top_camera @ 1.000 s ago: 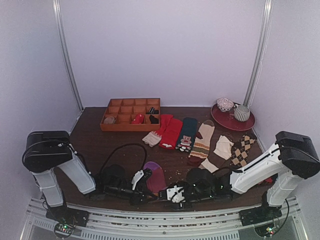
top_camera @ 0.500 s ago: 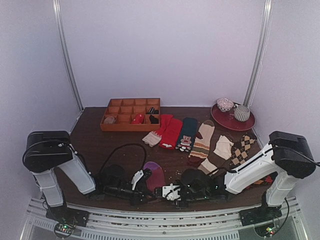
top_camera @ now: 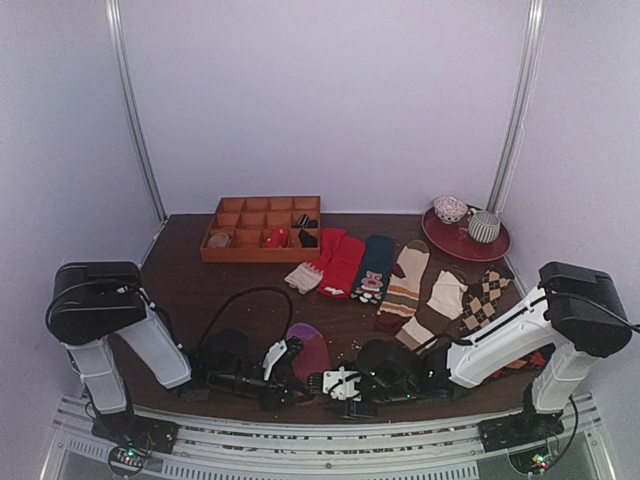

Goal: Roll the socks
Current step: Roll a pair of socks at the center of the board.

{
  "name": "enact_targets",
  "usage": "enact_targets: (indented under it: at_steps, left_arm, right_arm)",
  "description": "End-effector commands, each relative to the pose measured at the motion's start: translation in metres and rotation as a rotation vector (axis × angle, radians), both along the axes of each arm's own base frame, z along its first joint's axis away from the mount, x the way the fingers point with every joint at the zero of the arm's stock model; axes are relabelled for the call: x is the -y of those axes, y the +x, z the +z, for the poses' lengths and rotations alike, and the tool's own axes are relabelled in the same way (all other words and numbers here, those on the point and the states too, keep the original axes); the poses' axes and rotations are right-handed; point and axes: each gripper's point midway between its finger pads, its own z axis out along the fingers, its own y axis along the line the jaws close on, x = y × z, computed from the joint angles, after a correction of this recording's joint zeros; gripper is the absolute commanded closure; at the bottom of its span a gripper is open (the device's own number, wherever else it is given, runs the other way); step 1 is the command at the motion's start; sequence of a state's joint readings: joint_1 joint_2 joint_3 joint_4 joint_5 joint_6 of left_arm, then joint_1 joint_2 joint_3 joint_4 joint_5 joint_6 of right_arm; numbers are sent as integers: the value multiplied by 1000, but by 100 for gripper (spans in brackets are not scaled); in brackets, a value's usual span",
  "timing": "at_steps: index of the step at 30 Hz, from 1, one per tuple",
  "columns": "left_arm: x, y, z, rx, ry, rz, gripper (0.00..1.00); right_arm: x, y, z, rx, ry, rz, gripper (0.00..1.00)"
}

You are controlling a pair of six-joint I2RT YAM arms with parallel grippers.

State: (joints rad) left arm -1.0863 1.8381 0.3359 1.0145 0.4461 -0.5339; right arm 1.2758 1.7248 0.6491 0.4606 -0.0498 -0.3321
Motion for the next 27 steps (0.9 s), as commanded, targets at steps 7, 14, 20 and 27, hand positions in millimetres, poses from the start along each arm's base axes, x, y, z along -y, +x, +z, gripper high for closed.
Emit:
enact_targets:
  at_steps: [7,14,20,27]
  left_arm:
    - [-79,-46,-97,-229,439,-19,100]
    - [-78,-46,-98,-229,443,-19,100]
    - [-79,-46,-98,-229,445,-20,100]
    - [-79,-46,-98,-230,446,-21,100]
  right_arm:
    - [26,-10,-31,-46,-140,0,41]
    - [22,10,10,90,-37,-45,29]
    - [9,-1,18,78,8,37,31]
    - [-1,-9,12,45,12,93,35]
